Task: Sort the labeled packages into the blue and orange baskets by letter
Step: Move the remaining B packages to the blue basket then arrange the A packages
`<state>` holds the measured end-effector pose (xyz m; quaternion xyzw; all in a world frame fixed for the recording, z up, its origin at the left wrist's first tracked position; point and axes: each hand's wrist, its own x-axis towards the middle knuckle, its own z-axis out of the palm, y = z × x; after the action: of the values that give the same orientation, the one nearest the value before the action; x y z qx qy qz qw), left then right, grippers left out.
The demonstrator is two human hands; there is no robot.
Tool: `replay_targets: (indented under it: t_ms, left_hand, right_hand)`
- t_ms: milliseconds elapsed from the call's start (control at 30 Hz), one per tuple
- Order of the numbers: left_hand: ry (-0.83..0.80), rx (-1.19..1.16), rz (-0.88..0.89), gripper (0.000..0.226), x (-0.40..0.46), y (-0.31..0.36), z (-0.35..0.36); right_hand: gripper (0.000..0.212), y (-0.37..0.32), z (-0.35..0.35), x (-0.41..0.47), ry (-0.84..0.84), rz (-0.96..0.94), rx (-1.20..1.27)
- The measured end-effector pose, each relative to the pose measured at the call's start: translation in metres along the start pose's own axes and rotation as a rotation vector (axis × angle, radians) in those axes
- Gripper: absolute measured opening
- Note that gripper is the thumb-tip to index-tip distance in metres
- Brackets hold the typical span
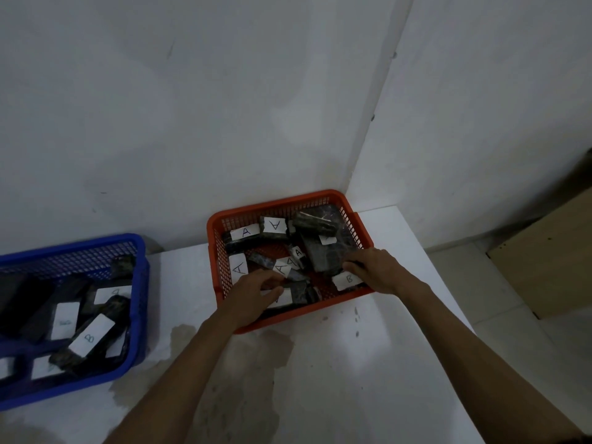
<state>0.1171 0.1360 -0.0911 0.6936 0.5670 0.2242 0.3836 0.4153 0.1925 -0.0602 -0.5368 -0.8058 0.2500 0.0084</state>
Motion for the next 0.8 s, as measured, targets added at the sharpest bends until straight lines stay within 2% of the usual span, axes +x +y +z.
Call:
replay_targets:
  t_ms: [67,200,300,467,567,667,733,800]
  left_hand:
    - [0.005,-0.001,0.001,0.029,0.001,0.000,-0.002]
    - [0.046,-0.054,-0.009,0.032,0.004,0.003,-0.007]
    - [0.063,-0.102,-0.013,0.037,0.010,0.015,-0.008]
    - [0.054,-0.237,-0.023,0.030,0.009,0.023,-0.019]
    - [0.213,-0.177,-0.040,0.024,-0.009,0.013,-0.041]
    - [0.442,-0.250,-0.112,0.018,-0.041,-0.007,-0.072]
    - [0.612,-0.301,-0.176,0.015,-0.069,-0.027,-0.095]
    - [0.748,-0.257,-0.254,0.017,-0.099,-0.050,-0.117]
  right_hand:
    - [0.032,-0.001,0.003,0.000,0.040,0.010,0.039]
    - [0.023,-0.014,0.002,0.006,0.149,0.020,0.285]
    - [0.015,-0.039,0.006,0.015,0.123,-0.047,0.348]
    - [0.016,-0.082,0.025,0.029,0.110,-0.163,0.432]
    - [0.020,-0.107,0.035,0.036,0.166,-0.134,0.544]
    - [0.030,-0.140,0.053,0.043,0.194,-0.073,0.642]
    - [0.038,-0.165,0.068,0.047,0.145,-0.057,0.673]
    - [0.044,-0.188,0.084,0.050,0.067,-0.043,0.663]
